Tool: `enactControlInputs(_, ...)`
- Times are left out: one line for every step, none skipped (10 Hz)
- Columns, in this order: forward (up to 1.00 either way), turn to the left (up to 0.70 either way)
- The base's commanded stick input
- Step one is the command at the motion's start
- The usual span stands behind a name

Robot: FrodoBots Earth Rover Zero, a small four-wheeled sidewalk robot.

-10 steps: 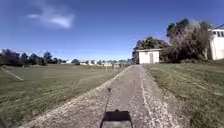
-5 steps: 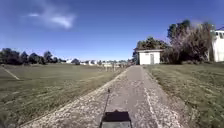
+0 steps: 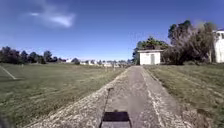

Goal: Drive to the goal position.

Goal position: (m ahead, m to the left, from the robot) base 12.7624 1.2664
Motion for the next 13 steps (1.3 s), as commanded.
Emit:
enactControlInputs(0.5,-0.5)
enactControlInputs(0.5,-0.5)
enactControlInputs(0.5,-0.5)
enactControlInputs(0.5,-0.5)
enactControlInputs(0.5,-0.5)
enactControlInputs(0.5,0.0)
enactControlInputs(0.5,0.0)
enactControlInputs(0.5,0.0)
enactControlInputs(0.5,0.0)
enactControlInputs(0.5,0.0)
enactControlInputs(0.5,0.0)
enactControlInputs(0.5,0.0)
enactControlInputs(0.5,0.0)
